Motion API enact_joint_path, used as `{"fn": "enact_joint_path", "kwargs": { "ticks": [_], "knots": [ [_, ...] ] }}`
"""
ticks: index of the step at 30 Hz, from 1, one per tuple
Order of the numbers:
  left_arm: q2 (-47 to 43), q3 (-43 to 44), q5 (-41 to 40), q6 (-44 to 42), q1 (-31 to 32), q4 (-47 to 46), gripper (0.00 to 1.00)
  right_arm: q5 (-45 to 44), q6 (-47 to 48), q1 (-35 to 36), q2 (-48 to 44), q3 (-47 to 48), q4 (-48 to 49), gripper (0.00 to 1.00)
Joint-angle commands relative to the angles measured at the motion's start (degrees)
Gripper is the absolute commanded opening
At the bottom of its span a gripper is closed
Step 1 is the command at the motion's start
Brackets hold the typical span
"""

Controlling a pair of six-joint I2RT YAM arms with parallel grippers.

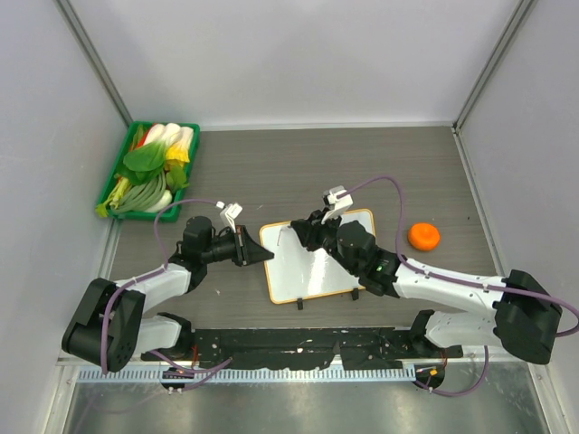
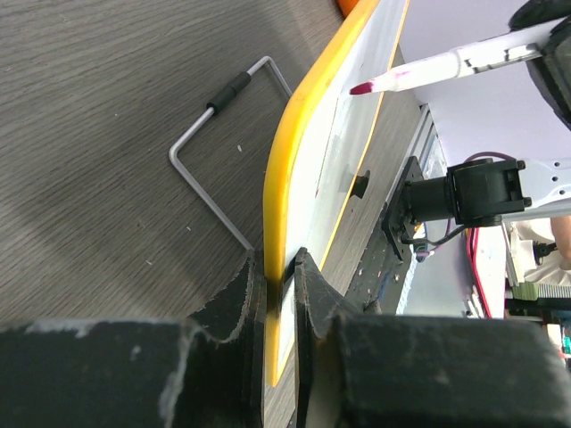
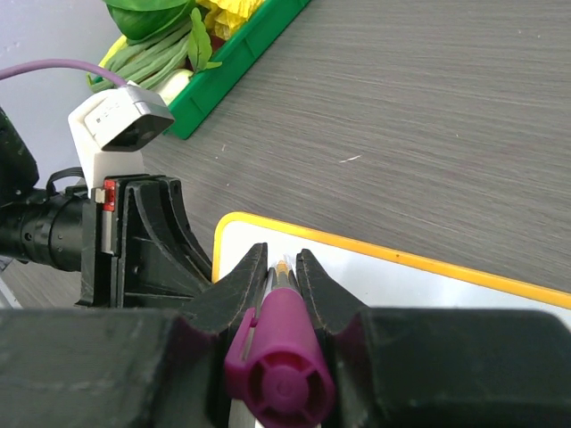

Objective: Write a sentence on the whiteboard
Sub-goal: Write on the whiteboard at the whiteboard stand.

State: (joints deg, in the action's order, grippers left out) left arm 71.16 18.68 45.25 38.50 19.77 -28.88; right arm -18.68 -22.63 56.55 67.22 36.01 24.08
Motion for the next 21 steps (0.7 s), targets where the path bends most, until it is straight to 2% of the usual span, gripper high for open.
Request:
{"fn": "enact_joint_path", "kwargs": {
  "ticks": [1,21],
  "knots": [
    [1.4,0.0,-4.9,-3.9,0.1,3.7,0.0,-1.9,-0.9,0.1,1.2,1.2,4.5,0.01],
    [1.2,0.2,-4.9,-4.0,0.0,3.7,0.0,-5.1,0.0,0.0,0.7,-0.4,0.5,0.01]
  ]
}}
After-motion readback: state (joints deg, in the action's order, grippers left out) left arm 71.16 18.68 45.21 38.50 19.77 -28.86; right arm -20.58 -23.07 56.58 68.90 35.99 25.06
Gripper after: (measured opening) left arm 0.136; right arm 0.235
